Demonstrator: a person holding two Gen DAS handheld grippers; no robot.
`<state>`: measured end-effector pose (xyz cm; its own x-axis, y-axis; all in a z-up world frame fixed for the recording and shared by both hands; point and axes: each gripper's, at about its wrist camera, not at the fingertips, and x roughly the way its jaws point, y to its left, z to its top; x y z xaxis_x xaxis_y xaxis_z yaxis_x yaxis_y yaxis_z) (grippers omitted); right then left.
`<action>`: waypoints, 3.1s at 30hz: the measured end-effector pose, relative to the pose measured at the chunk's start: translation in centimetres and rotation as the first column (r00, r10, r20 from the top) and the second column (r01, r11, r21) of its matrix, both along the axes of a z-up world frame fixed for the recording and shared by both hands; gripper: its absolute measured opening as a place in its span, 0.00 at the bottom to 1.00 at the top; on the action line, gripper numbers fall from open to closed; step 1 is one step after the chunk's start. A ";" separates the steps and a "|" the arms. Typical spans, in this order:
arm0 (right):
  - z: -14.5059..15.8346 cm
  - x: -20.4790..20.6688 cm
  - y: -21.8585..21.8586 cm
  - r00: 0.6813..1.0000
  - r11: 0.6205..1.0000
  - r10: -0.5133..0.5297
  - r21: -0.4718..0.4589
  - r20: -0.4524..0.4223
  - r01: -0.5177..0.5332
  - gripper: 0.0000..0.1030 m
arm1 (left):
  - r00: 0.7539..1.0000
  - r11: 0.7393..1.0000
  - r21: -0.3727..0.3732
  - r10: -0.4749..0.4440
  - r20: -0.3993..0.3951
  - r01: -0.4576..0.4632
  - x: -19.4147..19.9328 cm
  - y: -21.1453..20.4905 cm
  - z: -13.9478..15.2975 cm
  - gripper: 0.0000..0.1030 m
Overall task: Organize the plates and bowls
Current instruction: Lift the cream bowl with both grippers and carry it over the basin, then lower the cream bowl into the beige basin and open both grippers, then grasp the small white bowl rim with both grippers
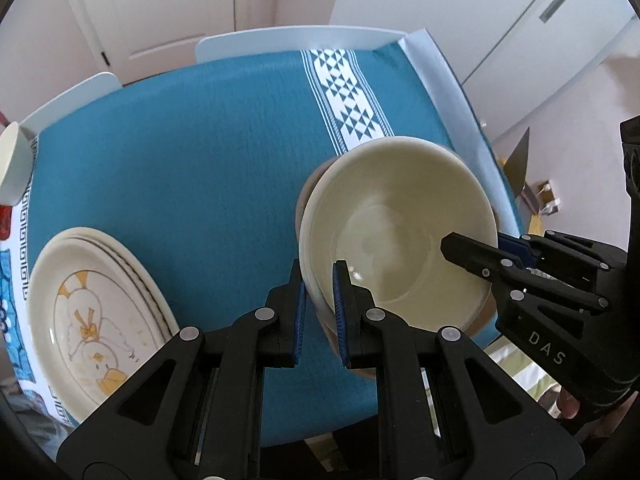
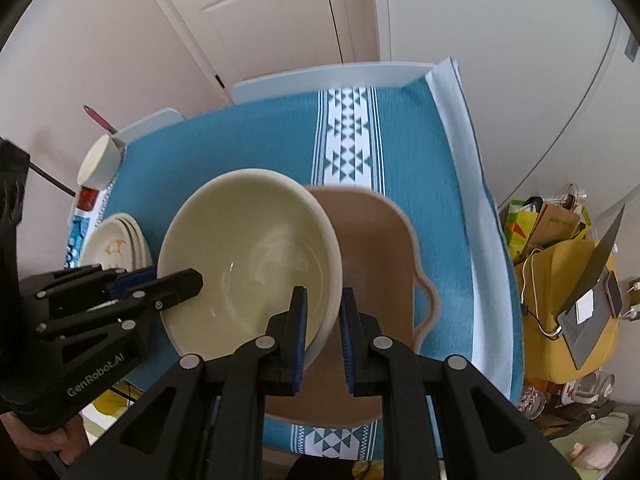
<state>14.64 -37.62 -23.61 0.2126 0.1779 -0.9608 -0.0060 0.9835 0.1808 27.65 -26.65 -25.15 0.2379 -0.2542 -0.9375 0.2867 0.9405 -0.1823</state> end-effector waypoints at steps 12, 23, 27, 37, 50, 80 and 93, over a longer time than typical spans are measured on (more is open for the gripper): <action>-0.3 -0.8 -1.9 0.999 0.999 -0.039 -0.001 -0.010 0.038 0.14 | 0.997 0.996 0.052 -0.070 0.032 0.068 0.2 -2.7 0.2 0.11; 1.0 -1.3 -3.2 0.997 0.997 -0.073 0.004 0.013 0.073 0.14 | 0.992 0.993 0.061 -0.109 0.064 0.105 0.1 -4.1 2.0 0.11; 0.7 -1.4 -3.7 0.996 0.996 -0.085 -0.004 0.002 0.085 0.14 | 0.992 0.991 0.062 -0.123 0.040 0.121 0.1 -4.6 1.3 0.11; -1.3 -1.7 -3.9 0.994 0.995 -0.101 -0.017 -0.034 0.101 0.14 | 0.987 0.980 0.118 -0.162 -0.014 0.163 0.7 -5.9 -1.7 0.11; -1.2 -1.5 -4.3 0.992 0.992 -0.123 -0.017 -0.034 0.123 0.14 | 0.979 0.964 0.180 -0.202 0.013 0.196 0.7 -7.0 -1.4 0.20; 13.7 5.4 4.8 0.863 0.942 0.227 0.121 0.452 -0.312 0.94 | 0.844 0.925 -0.038 0.360 0.398 -0.377 -2.1 12.4 16.0 0.99; 11.6 16.3 22.3 0.782 0.810 0.501 0.119 0.370 -0.574 0.94 | 0.682 0.727 -0.098 0.675 0.283 -0.679 1.0 28.4 13.5 0.99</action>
<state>30.95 -15.27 -12.00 0.2950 0.5443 -0.7853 -0.6131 0.7382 0.2813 28.67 1.73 -11.66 0.5893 0.0932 -0.8025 -0.3941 0.9003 -0.1848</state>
